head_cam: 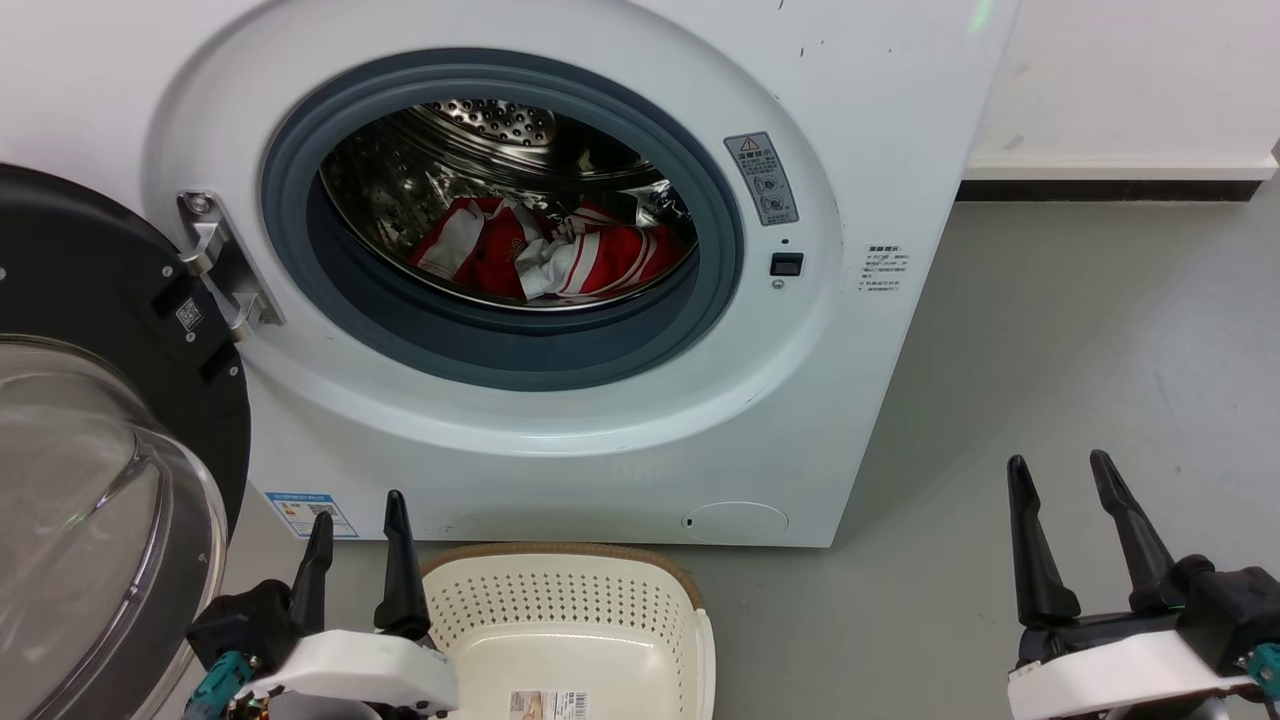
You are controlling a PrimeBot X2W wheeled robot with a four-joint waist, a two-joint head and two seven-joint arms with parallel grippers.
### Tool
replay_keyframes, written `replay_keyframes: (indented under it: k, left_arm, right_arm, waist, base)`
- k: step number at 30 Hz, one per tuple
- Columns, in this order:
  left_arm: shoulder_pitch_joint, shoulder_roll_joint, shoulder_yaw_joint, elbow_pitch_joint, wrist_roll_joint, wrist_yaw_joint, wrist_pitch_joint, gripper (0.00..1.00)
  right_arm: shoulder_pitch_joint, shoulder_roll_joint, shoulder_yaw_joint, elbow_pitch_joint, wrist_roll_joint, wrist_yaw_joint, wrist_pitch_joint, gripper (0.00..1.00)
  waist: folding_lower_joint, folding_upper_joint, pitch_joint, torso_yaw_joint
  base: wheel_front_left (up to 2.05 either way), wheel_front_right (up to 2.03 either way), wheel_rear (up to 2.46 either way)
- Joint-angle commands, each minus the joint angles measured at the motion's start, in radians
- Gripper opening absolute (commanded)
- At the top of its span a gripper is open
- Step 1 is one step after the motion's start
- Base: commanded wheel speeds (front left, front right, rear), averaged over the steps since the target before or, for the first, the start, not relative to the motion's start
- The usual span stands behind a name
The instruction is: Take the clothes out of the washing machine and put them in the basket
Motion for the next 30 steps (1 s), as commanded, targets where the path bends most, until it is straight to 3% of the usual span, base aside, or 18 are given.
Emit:
replay_keyframes:
  k: [1, 30]
  left_arm:
    - [0.004, 0.002, -0.005, -0.010, 0.024, 0.006, -0.008, 1.00]
    - [0.034, 0.002, -0.023, 0.017, 0.229, 0.022, -0.067, 1.00]
  right_arm:
    - [0.009, 0.000, 0.003, -0.014, -0.026, 0.000, -0.008, 1.00]
    - [0.053, 0.001, 0.013, -0.025, -0.224, 0.000, -0.065, 1.00]
  waist:
    - [0.0000, 0.0000, 0.000, 0.001]
    - [0.0000, 0.0000, 0.000, 0.005]
  base:
    - [0.00, 0.00, 0.00]
    - [0.00, 0.00, 0.00]
